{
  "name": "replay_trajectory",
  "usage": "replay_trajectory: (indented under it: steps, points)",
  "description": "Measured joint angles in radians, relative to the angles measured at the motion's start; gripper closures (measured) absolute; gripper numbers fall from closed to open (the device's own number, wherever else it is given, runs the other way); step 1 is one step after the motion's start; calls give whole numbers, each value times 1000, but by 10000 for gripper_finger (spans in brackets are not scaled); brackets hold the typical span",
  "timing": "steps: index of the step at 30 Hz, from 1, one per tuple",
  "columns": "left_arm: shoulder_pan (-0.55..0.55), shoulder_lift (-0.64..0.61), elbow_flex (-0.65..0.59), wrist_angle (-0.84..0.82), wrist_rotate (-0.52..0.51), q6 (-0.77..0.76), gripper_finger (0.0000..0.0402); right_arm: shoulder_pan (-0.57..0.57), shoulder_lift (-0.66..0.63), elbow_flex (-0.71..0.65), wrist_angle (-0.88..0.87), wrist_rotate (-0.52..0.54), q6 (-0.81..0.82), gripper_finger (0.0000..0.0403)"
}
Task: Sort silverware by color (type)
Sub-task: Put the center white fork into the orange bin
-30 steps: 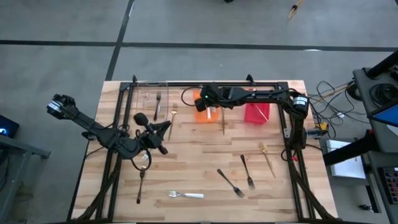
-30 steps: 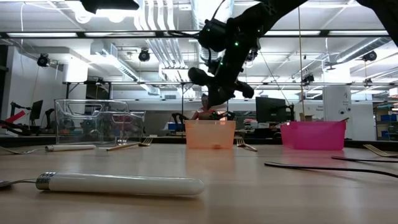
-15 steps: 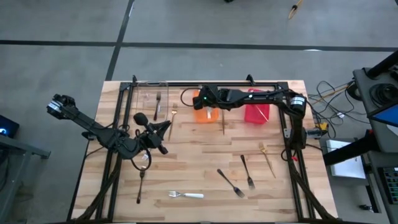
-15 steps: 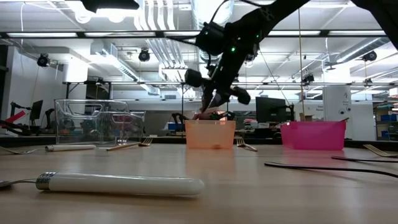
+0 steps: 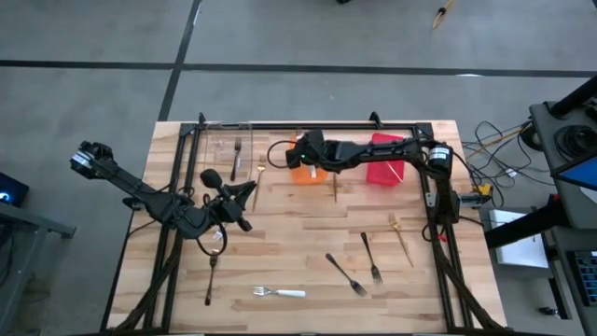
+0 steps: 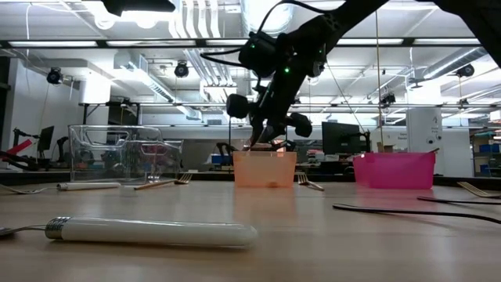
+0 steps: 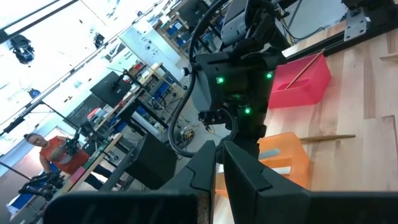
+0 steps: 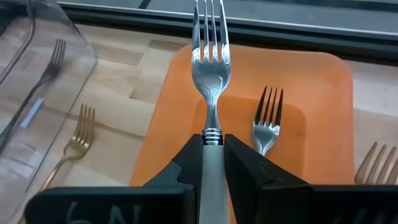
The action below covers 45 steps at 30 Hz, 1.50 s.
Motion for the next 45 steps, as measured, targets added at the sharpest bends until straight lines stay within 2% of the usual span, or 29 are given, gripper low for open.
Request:
replay_trajectory:
  steps: [5,21,45]
  points:
    - [0,0,0,0,0,0,388,12,0,0,-29,7,21,364]
    - [0,-1,0,3,0,1,388,34,0,0,-54,131,161,352]
    - [0,-1,0,0,0,1,388,44,58,0,-22,147,186,349]
